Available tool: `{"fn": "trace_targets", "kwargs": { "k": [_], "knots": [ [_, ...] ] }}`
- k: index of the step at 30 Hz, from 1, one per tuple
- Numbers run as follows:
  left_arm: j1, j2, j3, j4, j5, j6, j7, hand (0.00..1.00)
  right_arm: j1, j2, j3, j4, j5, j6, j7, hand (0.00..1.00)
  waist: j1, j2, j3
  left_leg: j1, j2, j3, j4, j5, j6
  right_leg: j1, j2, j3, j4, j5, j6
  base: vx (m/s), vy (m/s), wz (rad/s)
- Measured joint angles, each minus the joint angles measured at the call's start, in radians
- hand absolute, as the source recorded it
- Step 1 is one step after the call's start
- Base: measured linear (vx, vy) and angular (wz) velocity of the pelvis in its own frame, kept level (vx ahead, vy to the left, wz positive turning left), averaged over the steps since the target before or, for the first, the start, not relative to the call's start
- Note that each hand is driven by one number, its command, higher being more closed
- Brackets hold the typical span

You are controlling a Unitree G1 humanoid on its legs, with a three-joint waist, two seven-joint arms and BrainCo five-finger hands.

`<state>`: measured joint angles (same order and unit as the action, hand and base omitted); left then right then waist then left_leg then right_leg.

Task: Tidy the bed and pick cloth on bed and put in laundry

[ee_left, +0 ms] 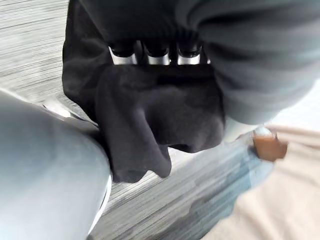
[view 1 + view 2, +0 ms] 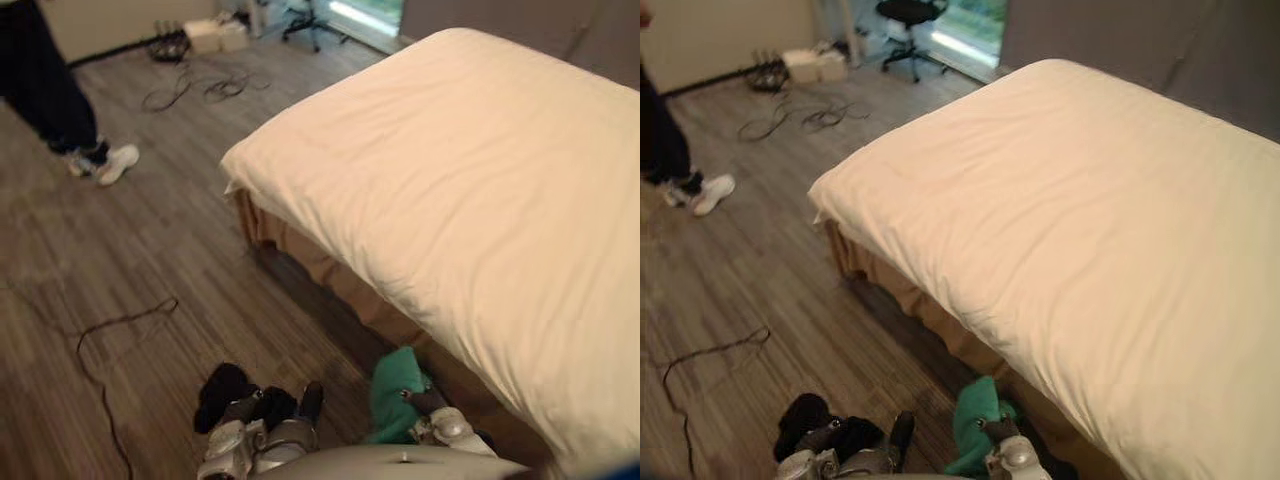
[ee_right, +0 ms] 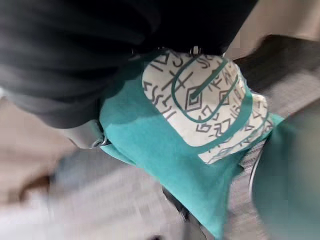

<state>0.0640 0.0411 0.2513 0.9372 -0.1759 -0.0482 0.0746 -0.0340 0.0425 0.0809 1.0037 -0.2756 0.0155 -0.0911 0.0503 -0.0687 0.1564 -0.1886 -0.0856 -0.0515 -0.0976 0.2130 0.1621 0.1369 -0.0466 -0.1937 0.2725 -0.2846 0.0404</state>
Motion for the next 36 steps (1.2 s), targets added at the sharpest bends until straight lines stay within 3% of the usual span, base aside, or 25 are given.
{"fn": "trace_targets", "kwargs": {
  "k": [1,2,3,4,5,6,7,9,10,11,12,14,16,18,19,20,21,22,24,26,27,28,29,31,36],
  "knots": [
    [-0.004,-0.008,0.006,-0.007,0.0,0.0,0.006,1.0,0.001,-0.004,-0.001,-0.003,0.0,0.002,-0.004,1.0,0.002,0.003,0.013,-0.012,0.024,0.108,0.011,-0.02,0.016,0.004,0.008,-0.026,-0.008,0.01,0.003,0.05,0.173,1.99],
    [-0.002,-0.011,-0.001,-0.019,0.002,0.002,0.02,1.0,-0.004,-0.001,-0.009,-0.017,0.006,0.004,-0.006,1.0,0.002,0.001,0.032,-0.04,0.061,0.358,0.076,-0.137,0.077,0.013,0.007,-0.073,-0.031,0.041,-0.01,0.02,0.128,1.8],
    [0.002,-0.004,-0.017,-0.024,0.004,0.001,0.02,1.0,0.001,0.001,-0.018,-0.031,0.018,0.007,-0.008,1.0,-0.002,0.015,0.04,-0.043,0.09,0.46,0.11,-0.171,0.081,0.011,0.01,-0.101,-0.011,0.06,-0.002,-0.04,0.176,2.61],
    [0.007,-0.014,-0.048,-0.03,0.015,0.001,0.024,1.0,0.03,-0.023,-0.034,-0.039,0.021,0.01,-0.014,1.0,-0.007,0.063,0.048,-0.044,0.125,0.476,0.138,-0.168,0.073,-0.028,0.018,-0.132,0.114,0.028,-0.014,-0.14,0.214,2.19],
    [0.001,-0.015,-0.056,-0.029,0.028,0.001,0.031,1.0,0.032,-0.031,-0.038,-0.048,0.024,0.011,-0.014,1.0,-0.01,0.077,0.054,-0.045,0.129,0.467,0.146,-0.168,0.042,-0.029,0.03,-0.138,0.083,-0.021,-0.021,-0.34,0.252,2.02],
    [-0.011,-0.017,-0.064,-0.026,0.042,0.0,0.042,1.0,0.021,-0.042,-0.038,-0.05,0.028,0.011,-0.017,1.0,-0.01,0.074,0.054,-0.052,0.121,0.485,0.169,-0.204,-0.019,-0.041,0.022,-0.151,-0.038,-0.028,-0.016,-0.52,0.248,1.65],
    [-0.028,0.01,-0.072,-0.024,0.051,-0.005,0.046,1.0,0.008,-0.044,-0.047,-0.036,0.035,0.002,-0.024,1.0,-0.01,0.034,0.056,-0.11,0.123,0.509,0.335,-0.263,-0.036,-0.058,-0.055,-0.228,-0.113,-0.004,-0.031,-0.44,0.205,1.42],
    [-0.033,0.013,-0.082,-0.01,0.051,-0.004,0.047,1.0,0.002,-0.051,-0.079,-0.011,0.038,0.006,-0.029,1.0,-0.004,0.031,0.051,-0.106,0.169,0.506,0.444,-0.296,-0.055,-0.047,-0.074,-0.276,-0.103,-0.004,-0.029,-0.06,0.056,0.79],
    [-0.03,0.012,-0.083,-0.005,0.072,-0.004,0.054,1.0,0.005,-0.062,-0.096,0.005,0.05,0.007,-0.03,1.0,-0.015,0.029,0.046,-0.075,0.201,0.496,0.457,-0.336,-0.098,-0.024,-0.089,-0.311,-0.103,-0.004,-0.012,0.17,0.062,0.64],
    [-0.028,0.012,-0.094,0.003,0.084,-0.002,0.055,1.0,0.007,-0.066,-0.122,0.016,0.07,0.007,-0.029,1.0,-0.03,0.035,0.044,-0.058,0.181,0.488,0.429,-0.335,-0.102,-0.012,-0.103,-0.326,-0.1,-0.003,0.002,0.23,0.142,0.8],
    [-0.03,0.022,-0.113,0.011,0.093,-0.002,0.054,1.0,0.016,-0.07,-0.161,0.021,0.097,0.009,-0.031,1.0,-0.035,0.03,0.044,-0.037,0.15,0.467,0.391,-0.32,-0.087,-0.001,-0.117,-0.362,-0.091,0.026,0.048,0.24,0.195,0.85],
    [-0.034,0.039,-0.147,0.027,0.116,0.002,0.046,1.0,0.034,-0.057,-0.201,0.037,0.141,0.008,-0.03,1.0,-0.037,0.024,0.042,0.011,0.126,0.428,0.316,-0.297,-0.076,0.011,-0.128,-0.404,-0.046,0.073,0.063,0.16,0.165,0.64],
    [-0.033,0.051,-0.172,0.03,0.128,0.003,0.035,1.0,0.04,-0.055,-0.229,0.038,0.154,0.005,-0.029,1.0,-0.045,0.028,0.041,0.053,0.125,0.378,0.274,-0.287,-0.073,0.023,-0.122,-0.432,-0.061,0.043,0.073,0.12,0.119,0.57],
    [-0.033,0.07,-0.173,0.036,0.132,0.003,0.023,1.0,0.039,-0.054,-0.272,0.042,0.154,0.005,-0.029,1.0,-0.043,0.0,0.039,0.096,0.085,0.344,0.241,-0.287,-0.072,0.01,-0.184,-0.462,0.0,0.133,0.057,0.15,0.08,0.61],
    [-0.032,0.068,-0.173,0.041,0.132,0.004,0.018,1.0,0.039,-0.055,-0.279,0.044,0.155,0.006,-0.029,1.0,-0.045,0.002,0.038,0.108,0.084,0.338,0.228,-0.286,-0.074,0.008,-0.195,-0.461,0.029,0.133,0.057,0.14,0.038,0.36],
    [-0.024,0.059,-0.172,0.039,0.13,0.003,0.011,1.0,0.038,-0.057,-0.294,0.048,0.154,0.007,-0.029,1.0,-0.042,0.006,0.036,0.137,0.083,0.33,0.204,-0.285,-0.074,-0.027,-0.226,-0.448,0.164,0.142,0.049,0.08,0.02,0.32],
    [-0.022,0.061,-0.175,0.039,0.136,0.003,0.01,1.0,0.035,-0.052,-0.308,0.044,0.167,0.006,-0.03,1.0,-0.045,0.017,0.038,0.142,0.088,0.296,0.2,-0.285,-0.074,-0.093,-0.248,-0.401,0.302,0.125,0.007,0.05,0.019,0.42],
    [-0.024,0.059,-0.179,0.038,0.15,0.003,0.01,1.0,0.035,-0.049,-0.308,0.039,0.175,0.004,-0.029,1.0,-0.061,0.023,0.042,0.14,0.092,0.27,0.199,-0.285,-0.074,-0.123,-0.233,-0.351,0.33,0.091,-0.002,-0.03,0.035,0.79],
    [-0.027,0.067,-0.182,0.047,0.174,0.004,0.011,1.0,0.034,-0.051,-0.307,0.022,0.197,-0.003,-0.029,1.0,-0.081,0.034,0.049,0.149,0.123,0.189,0.189,-0.277,-0.087,-0.194,-0.094,-0.083,0.264,-0.001,0.012,-0.01,-0.02,0.96],
    [-0.029,0.07,-0.196,0.072,0.196,0.008,0.01,1.0,0.038,-0.051,-0.308,0.014,0.207,-0.005,-0.029,1.0,-0.1,0.023,0.047,0.165,0.123,0.123,0.184,-0.269,-0.101,-0.198,-0.047,0.014,0.151,0.006,0.019,0.09,-0.135,1.18],
    [-0.031,0.078,-0.213,0.067,0.209,0.008,0.006,1.0,0.052,-0.048,-0.307,0.016,0.215,-0.006,-0.029,1.0,-0.098,-0.01,0.039,0.177,0.093,0.096,0.179,-0.268,-0.121,-0.186,-0.062,0.046,0.036,0.111,0.026,0.07,-0.172,1.17],
    [-0.037,0.087,-0.213,0.07,0.211,0.007,0.001,1.0,0.058,-0.046,-0.308,0.019,0.216,-0.007,-0.029,1.0,-0.097,-0.029,0.043,0.186,0.075,0.085,0.172,-0.27,-0.13,-0.184,-0.08,0.054,0.023,0.117,0.026,0.03,-0.11,0.64],
    [-0.048,0.077,-0.287,0.107,0.235,0.003,-0.025,1.0,0.132,-0.079,-0.306,0.052,0.254,-0.021,-0.021,1.0,-0.111,0.001,0.031,0.243,0.02,0.154,-0.005,-0.176,-0.118,-0.133,-0.113,0.071,-0.15,0.163,0.052,-0.02,-0.081,0.23],
    [-0.045,0.071,-0.286,0.107,0.235,0.003,-0.025,1.0,0.139,-0.085,-0.306,0.052,0.254,-0.021,-0.021,1.0,-0.11,0.01,0.026,0.247,0.028,0.153,-0.005,-0.176,-0.119,-0.128,-0.106,0.068,-0.151,0.154,0.06,0.0,-0.06,0.03],
    [-0.043,0.071,-0.281,0.107,0.235,0.003,-0.025,1.0,0.15,-0.082,-0.309,0.059,0.256,-0.022,-0.02,1.0,-0.099,0.007,0.024,0.274,0.027,0.125,-0.005,-0.174,-0.116,-0.063,-0.103,0.036,-0.196,0.175,0.061,0.08,-0.033,0.13]
  ]
}}
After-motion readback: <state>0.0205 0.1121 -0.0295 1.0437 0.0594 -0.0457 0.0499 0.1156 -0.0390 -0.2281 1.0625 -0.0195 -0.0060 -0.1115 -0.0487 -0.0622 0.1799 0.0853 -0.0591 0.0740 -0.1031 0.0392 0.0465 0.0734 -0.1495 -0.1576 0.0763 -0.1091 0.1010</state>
